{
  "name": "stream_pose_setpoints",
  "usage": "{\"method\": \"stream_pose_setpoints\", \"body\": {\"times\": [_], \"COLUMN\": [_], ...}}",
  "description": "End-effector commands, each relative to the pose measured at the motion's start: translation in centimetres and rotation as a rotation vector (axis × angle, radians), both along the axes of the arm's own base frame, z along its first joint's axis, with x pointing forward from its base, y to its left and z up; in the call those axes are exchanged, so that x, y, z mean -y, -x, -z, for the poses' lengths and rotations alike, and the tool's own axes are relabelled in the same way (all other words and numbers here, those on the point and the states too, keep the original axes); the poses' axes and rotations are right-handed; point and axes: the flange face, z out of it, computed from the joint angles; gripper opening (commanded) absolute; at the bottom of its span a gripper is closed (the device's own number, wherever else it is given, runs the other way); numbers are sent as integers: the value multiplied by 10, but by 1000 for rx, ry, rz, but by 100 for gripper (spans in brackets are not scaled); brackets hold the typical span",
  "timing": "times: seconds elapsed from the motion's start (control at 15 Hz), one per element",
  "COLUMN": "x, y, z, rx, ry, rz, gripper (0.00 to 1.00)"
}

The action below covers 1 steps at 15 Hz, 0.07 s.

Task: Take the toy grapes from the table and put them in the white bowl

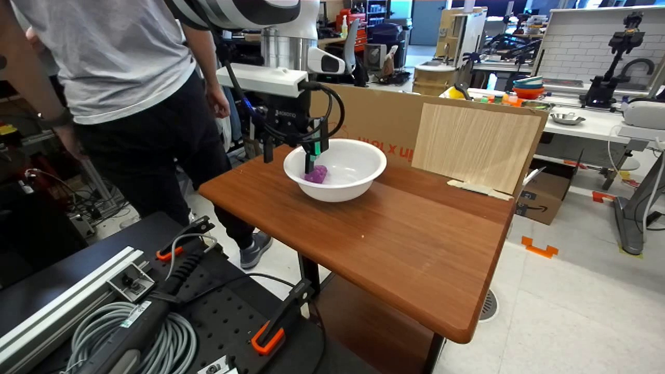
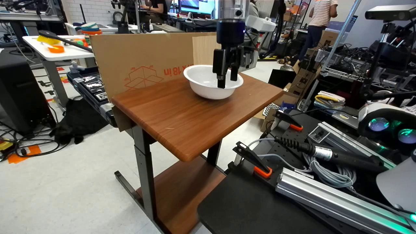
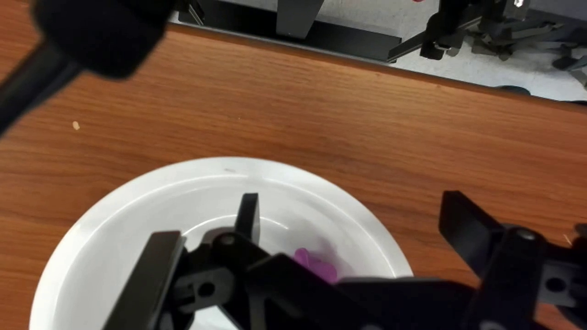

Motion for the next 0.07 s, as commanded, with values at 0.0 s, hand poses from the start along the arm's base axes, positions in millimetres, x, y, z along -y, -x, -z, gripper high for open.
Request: {"method": "stream_pose_setpoints", "body": {"times": [0.0], "x": [0], "y": [0], "z": [0], "rx": [-1], "ry": [0], "rz": [0], "gripper": [100]}}
